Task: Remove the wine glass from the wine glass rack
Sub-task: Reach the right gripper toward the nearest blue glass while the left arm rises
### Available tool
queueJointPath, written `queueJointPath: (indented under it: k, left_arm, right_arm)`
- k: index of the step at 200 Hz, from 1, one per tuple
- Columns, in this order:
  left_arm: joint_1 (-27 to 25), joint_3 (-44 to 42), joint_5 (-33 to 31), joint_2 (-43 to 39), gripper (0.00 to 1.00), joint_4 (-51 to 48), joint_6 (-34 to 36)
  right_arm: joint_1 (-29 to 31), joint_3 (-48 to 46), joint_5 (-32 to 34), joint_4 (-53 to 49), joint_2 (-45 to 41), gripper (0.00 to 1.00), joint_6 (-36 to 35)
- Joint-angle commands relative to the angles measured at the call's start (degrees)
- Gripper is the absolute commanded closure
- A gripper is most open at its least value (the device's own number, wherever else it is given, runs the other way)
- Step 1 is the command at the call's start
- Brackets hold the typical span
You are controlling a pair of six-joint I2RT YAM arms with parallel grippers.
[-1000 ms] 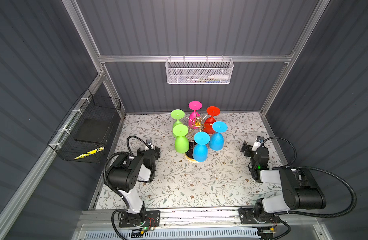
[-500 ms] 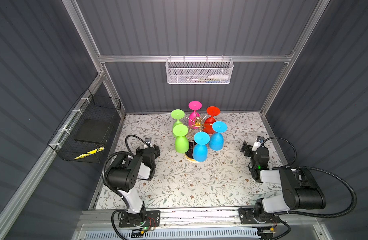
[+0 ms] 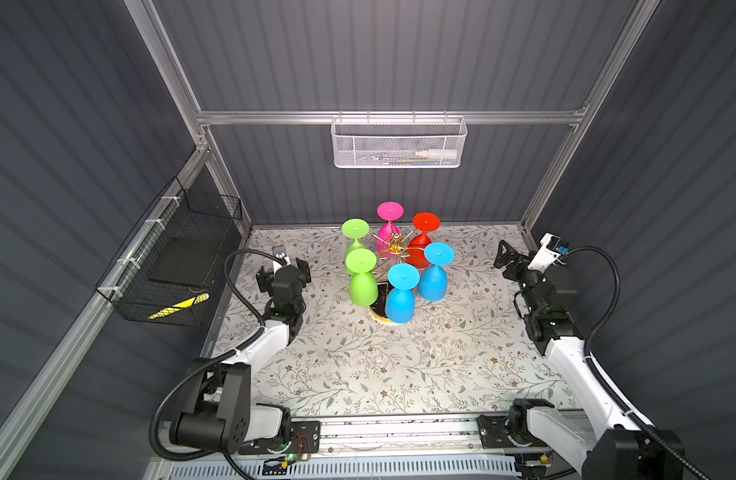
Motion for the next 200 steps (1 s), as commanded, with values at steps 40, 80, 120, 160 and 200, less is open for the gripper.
queueJointPath:
  k: [40, 80, 120, 160, 200]
  left_arm:
    - [-0.18, 3.4, 10.0, -10.89, 0.05, -12.66, -3.78]
    - [-0.19, 3.41, 15.15, -14.69, 0.06, -9.73, -2.1]
    - [-0.23, 2.95, 16.38, -14.46, 0.01, -9.46, -1.67]
    - [-0.21, 2.8, 17.18, -15.42, 0.01, -10.48, -2.26]
    - [-0.24, 2.66, 17.81, -16.03, 0.0, -11.07, -3.04]
  right_arm:
    - [-1.23, 4.76, -23.09, -6.21, 0.38, 0.14, 15.46]
    - [-1.03, 11.63, -31.33, -18.56, 1.64, 0.24, 20.4]
    - [3.24, 15.95, -32.88, -27.37, 1.78, 0.3, 23.01]
    - [9.2, 18.66, -30.76, -30.92, 3.39, 0.32, 24.87]
    - [12.13, 19.76, -31.14, -28.03, 6.08, 0.35, 27.91]
